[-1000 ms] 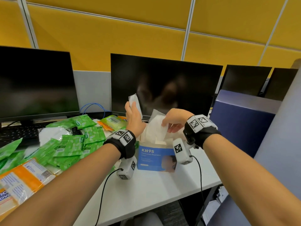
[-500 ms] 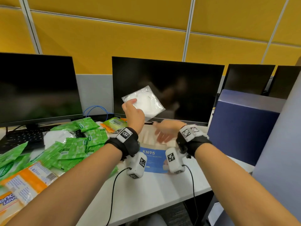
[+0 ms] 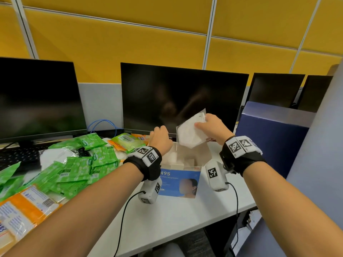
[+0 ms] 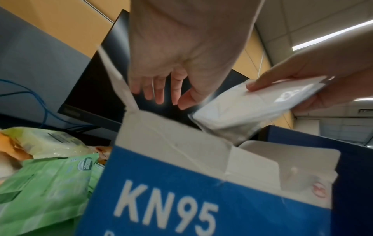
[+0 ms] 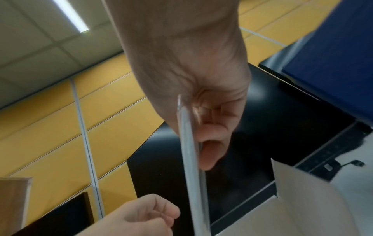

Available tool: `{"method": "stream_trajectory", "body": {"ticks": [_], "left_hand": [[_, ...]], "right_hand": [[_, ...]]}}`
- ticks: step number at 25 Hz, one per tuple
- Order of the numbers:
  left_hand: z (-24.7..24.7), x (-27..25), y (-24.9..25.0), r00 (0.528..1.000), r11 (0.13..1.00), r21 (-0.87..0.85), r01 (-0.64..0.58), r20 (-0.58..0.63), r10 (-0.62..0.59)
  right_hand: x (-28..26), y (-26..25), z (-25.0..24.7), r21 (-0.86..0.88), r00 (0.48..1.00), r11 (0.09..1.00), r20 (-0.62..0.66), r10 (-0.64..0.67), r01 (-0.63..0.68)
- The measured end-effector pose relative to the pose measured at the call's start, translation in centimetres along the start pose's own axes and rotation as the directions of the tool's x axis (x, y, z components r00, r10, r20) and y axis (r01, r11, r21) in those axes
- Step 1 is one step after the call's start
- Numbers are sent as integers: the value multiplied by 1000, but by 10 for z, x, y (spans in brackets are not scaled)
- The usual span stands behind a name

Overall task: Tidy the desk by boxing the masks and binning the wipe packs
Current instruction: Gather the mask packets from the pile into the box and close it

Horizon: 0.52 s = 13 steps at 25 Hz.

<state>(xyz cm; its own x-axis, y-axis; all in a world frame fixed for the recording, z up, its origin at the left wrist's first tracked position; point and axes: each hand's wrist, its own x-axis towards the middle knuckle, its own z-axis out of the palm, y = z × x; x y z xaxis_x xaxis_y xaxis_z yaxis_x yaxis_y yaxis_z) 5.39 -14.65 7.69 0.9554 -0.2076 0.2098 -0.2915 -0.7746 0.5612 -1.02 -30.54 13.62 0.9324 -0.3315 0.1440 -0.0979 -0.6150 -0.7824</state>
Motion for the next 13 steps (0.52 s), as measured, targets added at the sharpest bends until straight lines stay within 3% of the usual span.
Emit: {"method": "stream_trajectory", "body": {"ticks": [3,5,8,11,13], "left_hand": [[-7,7,-3,999,983,184,10,40,-18],[-9,16,-11,992,982,187,-18,127,-6],[-13,16,-18,964,987,156,43,254,-82],[-13,9,-24,955,992,66,104,272,-119],[-14,8,-24,958,991,46,127,252,-135]], "right_hand": [[-2,-8,5,-101,997,995,72,26,-19],[-6,-13,20,-121,993,993,115,17,-3],[-9,-21,48,-323,980,942,196,-22,86],[-8,-28,60,-401,972,912,237,8,90],[-9,-35,57,-447,980,893,192,43,49]]}}
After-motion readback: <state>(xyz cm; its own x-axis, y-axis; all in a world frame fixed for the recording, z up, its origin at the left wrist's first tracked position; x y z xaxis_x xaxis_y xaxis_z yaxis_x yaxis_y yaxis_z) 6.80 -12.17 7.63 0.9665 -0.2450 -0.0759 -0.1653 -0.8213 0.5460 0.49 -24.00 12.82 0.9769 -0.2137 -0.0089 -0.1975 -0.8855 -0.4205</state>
